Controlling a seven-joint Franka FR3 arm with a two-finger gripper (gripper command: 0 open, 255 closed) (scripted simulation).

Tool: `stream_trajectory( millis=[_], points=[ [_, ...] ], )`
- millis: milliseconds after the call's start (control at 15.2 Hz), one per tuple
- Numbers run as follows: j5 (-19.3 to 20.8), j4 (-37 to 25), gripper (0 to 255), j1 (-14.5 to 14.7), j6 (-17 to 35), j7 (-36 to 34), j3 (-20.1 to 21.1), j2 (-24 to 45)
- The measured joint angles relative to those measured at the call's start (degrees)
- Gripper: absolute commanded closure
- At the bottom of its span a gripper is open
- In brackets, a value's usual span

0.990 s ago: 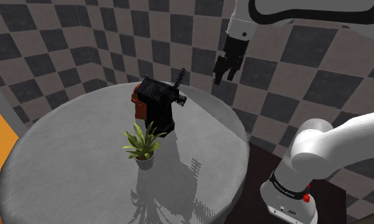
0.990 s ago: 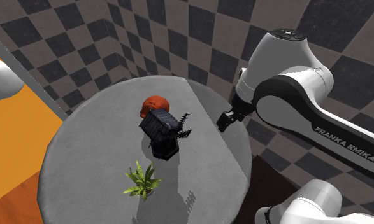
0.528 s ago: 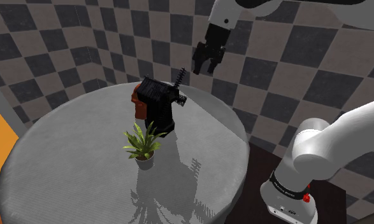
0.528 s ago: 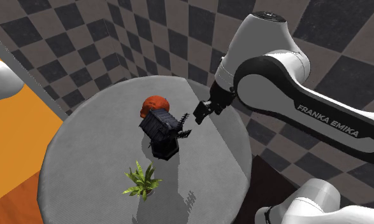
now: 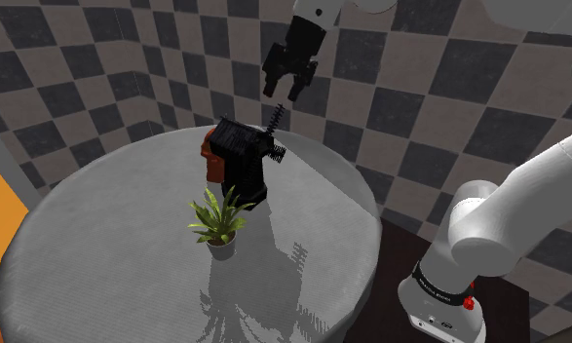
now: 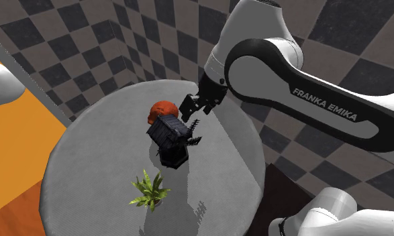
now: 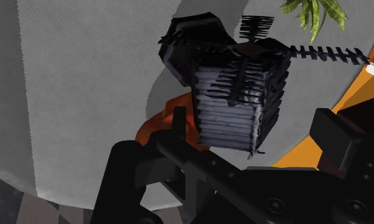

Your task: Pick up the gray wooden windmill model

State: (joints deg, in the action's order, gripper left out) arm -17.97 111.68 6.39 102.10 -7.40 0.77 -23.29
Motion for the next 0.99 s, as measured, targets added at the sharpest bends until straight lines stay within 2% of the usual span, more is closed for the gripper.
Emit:
stream_trajectory(
  millis=[396, 462, 990],
  points=[
    [-0.6, 5.0, 0, 0.1, 3.9, 1.2, 0.1, -1.0],
    [-0.6, 5.4, 255, 0.1, 4.3, 1.3, 0.2, -1.0],
    [-0.7, 5.9, 255, 0.1, 5.0, 1.3, 0.2, -1.3]
  ],
)
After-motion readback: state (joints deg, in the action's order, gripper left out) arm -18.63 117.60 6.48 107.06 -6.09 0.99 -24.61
